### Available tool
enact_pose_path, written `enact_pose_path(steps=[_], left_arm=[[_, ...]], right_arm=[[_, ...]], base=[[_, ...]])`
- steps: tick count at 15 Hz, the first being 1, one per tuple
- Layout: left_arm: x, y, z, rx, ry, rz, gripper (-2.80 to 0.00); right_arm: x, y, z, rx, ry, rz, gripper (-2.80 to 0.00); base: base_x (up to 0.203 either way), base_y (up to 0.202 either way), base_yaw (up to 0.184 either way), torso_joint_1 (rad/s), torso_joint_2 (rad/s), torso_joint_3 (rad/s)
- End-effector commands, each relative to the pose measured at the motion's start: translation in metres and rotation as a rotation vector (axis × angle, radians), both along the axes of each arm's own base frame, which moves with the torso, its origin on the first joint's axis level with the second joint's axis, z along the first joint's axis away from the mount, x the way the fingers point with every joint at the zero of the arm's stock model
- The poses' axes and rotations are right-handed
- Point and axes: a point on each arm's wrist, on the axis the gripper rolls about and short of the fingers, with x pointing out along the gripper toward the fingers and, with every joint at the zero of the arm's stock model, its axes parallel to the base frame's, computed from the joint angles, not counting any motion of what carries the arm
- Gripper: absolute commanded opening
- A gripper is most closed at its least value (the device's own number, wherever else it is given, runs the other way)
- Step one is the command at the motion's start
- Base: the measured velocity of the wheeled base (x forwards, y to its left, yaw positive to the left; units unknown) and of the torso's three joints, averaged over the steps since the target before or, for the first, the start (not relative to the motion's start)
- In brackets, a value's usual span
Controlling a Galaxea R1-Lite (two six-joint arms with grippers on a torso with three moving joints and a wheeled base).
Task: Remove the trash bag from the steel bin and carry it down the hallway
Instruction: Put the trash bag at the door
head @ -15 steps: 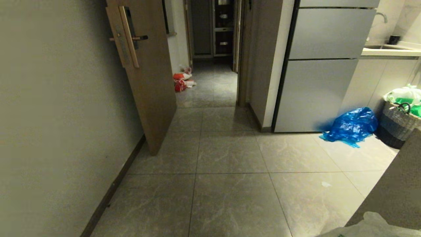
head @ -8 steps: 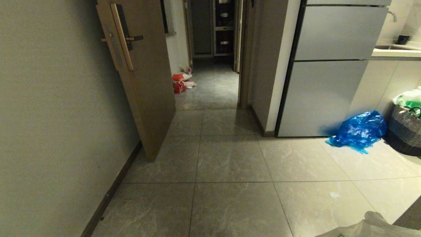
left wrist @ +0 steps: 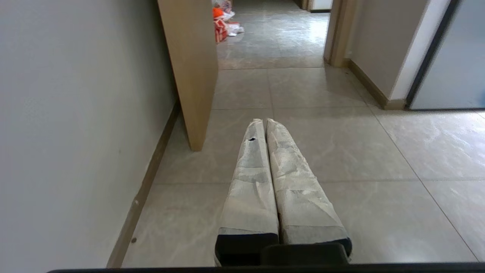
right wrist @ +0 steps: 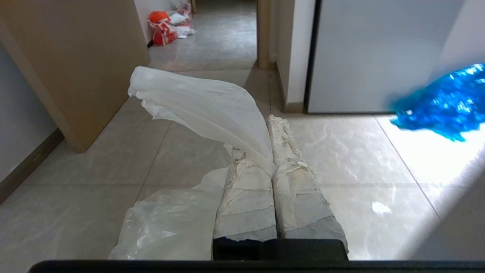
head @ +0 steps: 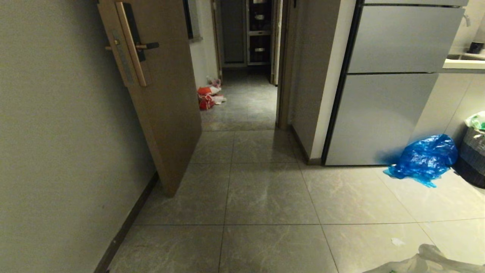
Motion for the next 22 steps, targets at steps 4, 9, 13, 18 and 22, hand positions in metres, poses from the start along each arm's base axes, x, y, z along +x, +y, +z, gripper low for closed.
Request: enact_pose_path(steps=[4,9,13,18,22], left_arm=[[0.0002,0.0000,-0.0004,0.000,0.003,0.000,-2.80],[0.0002,0.0000,-0.0004,0.000,0.003,0.000,-2.80],[0.0002,0.0000,-0.0003,0.000,0.003,0.000,-2.80],[0.0002,0.0000,-0.0004,0.000,0.003,0.000,-2.80],[0.0001,0.0000,0.0000,0.000,0.002,0.000,-2.80]], right_arm=[[0.0011,0.0000,-0.0033,0.000,0.013,0.001,-2.80],[0.0011,0.0000,-0.0033,0.000,0.013,0.001,-2.80],[0.0011,0.0000,-0.0033,0.000,0.013,0.001,-2.80],[0.0011,0.0000,-0.0033,0.000,0.013,0.001,-2.80],[0.0011,0.0000,-0.0033,0.000,0.013,0.001,-2.80]], base=[[0.193,0.000,0.001,0.000,0.00,0.002],[0.193,0.000,0.001,0.002,0.00,0.002],[0.191,0.000,0.003,0.005,0.00,0.003],[0.194,0.000,0.001,0.002,0.00,0.002],[0.192,0.000,0.001,0.003,0.00,0.000]])
